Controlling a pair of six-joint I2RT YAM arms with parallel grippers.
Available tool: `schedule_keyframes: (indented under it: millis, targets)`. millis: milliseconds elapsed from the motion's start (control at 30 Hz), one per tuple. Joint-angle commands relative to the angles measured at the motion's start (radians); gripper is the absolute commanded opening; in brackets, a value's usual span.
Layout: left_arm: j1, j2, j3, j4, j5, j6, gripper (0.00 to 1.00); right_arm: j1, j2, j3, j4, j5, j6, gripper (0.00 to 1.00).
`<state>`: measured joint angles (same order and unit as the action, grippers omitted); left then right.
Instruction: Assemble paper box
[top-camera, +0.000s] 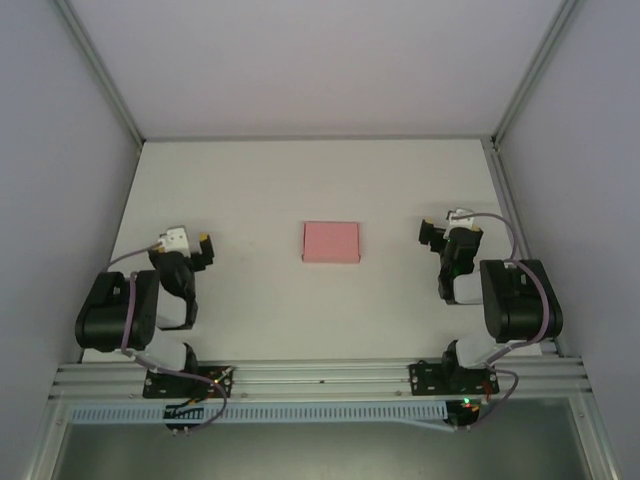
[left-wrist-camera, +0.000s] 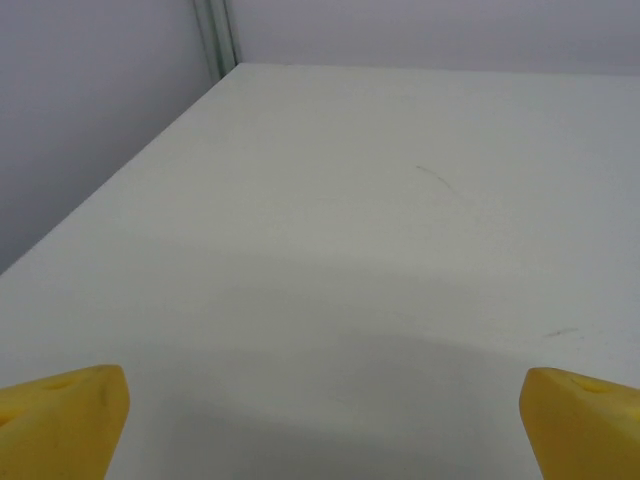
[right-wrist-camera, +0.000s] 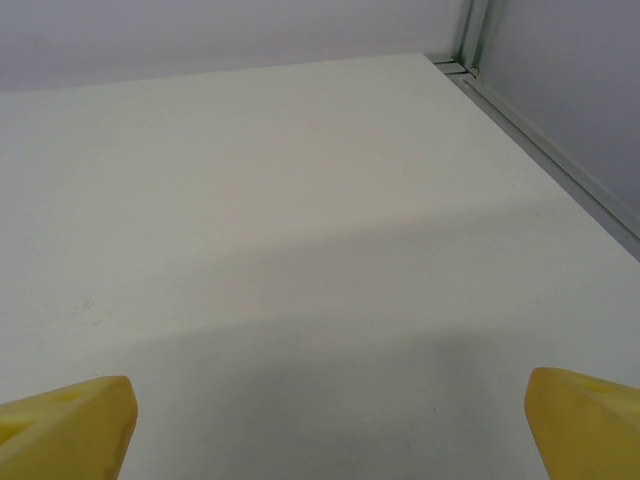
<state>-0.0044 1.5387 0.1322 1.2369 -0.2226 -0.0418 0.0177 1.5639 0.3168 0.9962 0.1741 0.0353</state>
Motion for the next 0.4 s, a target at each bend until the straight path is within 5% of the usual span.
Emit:
schedule_keyframes:
  millis: [0, 367]
  targets:
    - [-0.002, -0.015, 0.099, -0.019, 0.065, 0.028, 1.00, -0.001, -0.001, 0.007, 0.045, -0.024, 0.013, 1.00]
    - [-0.015, 0.003, 0.110, -0.011, 0.044, 0.046, 1.00, 0.000, -0.005, 0.012, 0.027, -0.031, 0.011, 1.00]
